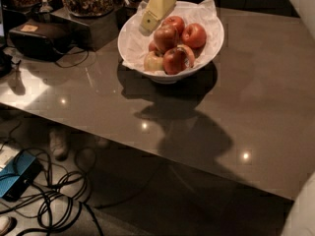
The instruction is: Pick apple from white bowl
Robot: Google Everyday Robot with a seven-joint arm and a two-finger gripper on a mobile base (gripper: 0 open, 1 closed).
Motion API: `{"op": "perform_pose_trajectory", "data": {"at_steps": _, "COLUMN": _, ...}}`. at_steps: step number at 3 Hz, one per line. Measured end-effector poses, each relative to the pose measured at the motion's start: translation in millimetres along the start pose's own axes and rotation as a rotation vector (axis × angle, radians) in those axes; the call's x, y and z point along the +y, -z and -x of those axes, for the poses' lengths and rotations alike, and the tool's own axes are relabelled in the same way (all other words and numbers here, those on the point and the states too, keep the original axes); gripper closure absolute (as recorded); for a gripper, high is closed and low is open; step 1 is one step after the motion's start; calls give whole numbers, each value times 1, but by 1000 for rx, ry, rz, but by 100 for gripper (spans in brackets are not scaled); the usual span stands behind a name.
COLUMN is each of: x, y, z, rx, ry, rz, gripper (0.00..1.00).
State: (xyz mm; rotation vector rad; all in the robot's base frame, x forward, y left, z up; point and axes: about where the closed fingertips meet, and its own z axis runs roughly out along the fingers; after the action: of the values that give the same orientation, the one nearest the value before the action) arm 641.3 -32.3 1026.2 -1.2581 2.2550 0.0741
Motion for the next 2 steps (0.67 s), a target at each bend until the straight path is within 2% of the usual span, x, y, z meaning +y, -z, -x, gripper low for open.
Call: {"op": "perform_pose_trajectory", "data": {"at_steps": 2, "x": -1, "y": -31, "z": 4, "rx": 21, "ry": -49, "rz": -16, "gripper": 3}}
